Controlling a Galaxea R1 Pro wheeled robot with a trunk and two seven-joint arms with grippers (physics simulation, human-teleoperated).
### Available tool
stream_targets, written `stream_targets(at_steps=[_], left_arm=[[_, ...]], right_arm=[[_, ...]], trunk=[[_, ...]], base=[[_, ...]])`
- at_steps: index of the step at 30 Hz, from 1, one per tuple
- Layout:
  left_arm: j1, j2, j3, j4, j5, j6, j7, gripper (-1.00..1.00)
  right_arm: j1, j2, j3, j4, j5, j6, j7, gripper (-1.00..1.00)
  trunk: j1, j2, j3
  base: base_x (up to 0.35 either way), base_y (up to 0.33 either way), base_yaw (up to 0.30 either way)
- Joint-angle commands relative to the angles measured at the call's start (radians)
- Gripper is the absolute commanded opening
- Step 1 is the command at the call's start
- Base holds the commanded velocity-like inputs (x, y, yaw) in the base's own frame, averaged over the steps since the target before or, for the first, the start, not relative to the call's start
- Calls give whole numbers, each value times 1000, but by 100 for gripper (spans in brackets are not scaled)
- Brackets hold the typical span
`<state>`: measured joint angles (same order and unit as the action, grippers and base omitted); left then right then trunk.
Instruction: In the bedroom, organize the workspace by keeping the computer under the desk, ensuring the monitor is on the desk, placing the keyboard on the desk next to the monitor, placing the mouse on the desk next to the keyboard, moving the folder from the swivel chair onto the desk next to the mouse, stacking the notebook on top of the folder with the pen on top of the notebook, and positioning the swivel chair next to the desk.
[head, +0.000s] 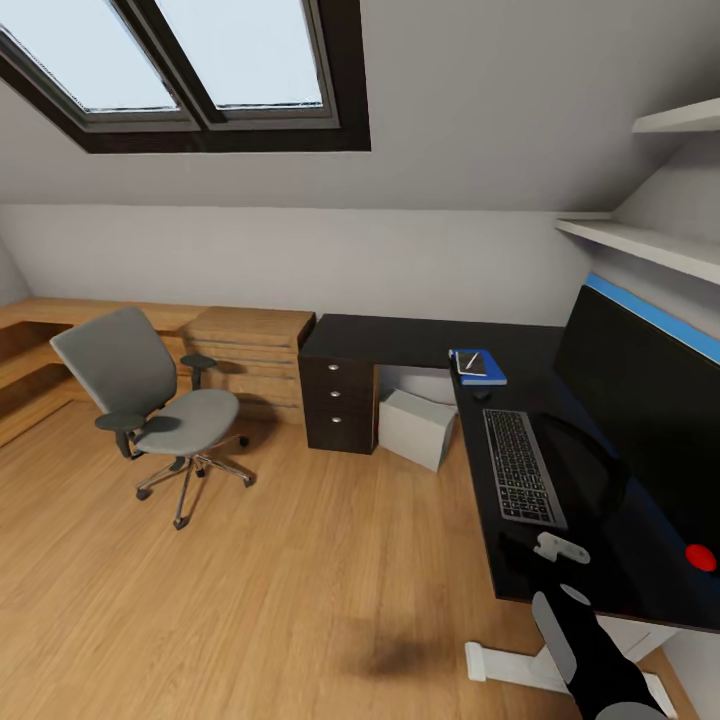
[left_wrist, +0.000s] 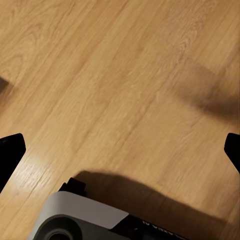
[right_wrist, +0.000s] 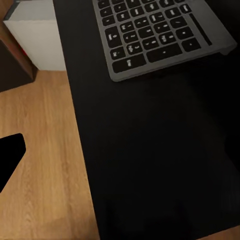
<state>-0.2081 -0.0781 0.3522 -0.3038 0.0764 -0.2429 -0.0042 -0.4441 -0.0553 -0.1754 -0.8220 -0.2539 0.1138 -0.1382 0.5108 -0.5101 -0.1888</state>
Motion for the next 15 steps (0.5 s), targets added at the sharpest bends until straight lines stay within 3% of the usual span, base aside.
stream_targets(at_steps=[1, 15], left_arm=[[-1, 0, -1, 0, 8, -3, 0, 100], [-1, 0, 0, 1, 8, -3, 0, 100]], right_arm=[[0, 0, 1, -2, -6, 3, -4, 100], [0, 0, 2, 0, 1, -5, -5, 100]], trunk=[[4, -9, -5], [58, -107, -49]], base=[[0, 0, 0], [0, 0, 0]])
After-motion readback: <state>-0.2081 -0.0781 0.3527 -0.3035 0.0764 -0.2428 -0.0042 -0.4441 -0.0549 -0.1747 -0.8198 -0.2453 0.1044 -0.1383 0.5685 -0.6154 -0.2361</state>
